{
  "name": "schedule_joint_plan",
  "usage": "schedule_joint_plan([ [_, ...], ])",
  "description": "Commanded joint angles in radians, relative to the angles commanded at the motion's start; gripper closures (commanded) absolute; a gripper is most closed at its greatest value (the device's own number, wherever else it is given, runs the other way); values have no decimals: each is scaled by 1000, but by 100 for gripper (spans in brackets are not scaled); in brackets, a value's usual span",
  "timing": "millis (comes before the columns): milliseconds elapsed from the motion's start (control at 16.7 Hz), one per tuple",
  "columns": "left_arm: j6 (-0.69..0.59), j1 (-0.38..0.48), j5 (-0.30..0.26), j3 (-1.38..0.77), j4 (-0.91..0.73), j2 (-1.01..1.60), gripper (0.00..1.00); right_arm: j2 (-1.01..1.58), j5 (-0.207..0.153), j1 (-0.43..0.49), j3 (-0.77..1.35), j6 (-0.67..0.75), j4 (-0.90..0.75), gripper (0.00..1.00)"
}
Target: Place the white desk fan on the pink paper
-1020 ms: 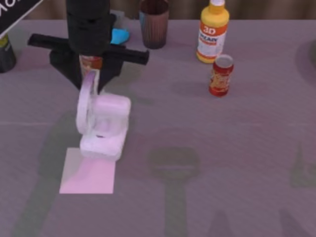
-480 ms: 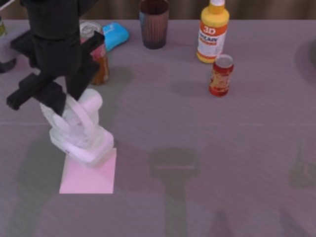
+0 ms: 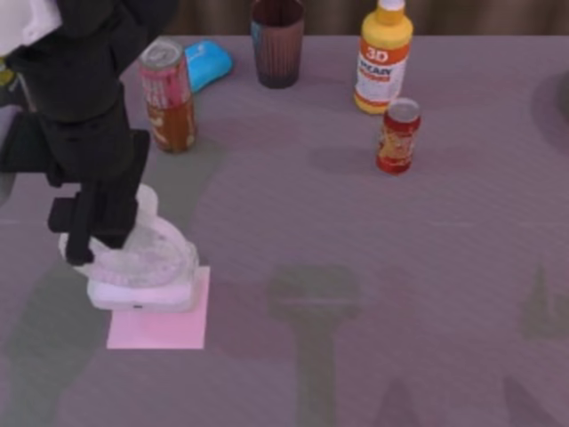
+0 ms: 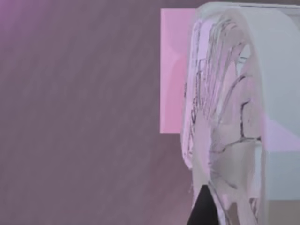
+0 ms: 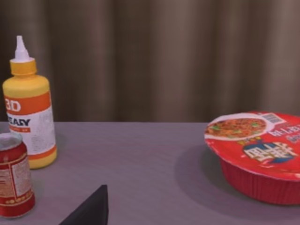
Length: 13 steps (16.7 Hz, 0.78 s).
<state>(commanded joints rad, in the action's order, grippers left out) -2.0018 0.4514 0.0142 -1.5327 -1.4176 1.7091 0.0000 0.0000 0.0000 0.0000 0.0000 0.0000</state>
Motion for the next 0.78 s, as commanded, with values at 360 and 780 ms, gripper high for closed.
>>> schedule_joint_plan([
  [360,-55,-1,-14,31,21,-13,100,0,0,0,0,0,0,0],
  [780,-49,-6,-14,136,139,-2,100,0,0,0,0,0,0,0],
])
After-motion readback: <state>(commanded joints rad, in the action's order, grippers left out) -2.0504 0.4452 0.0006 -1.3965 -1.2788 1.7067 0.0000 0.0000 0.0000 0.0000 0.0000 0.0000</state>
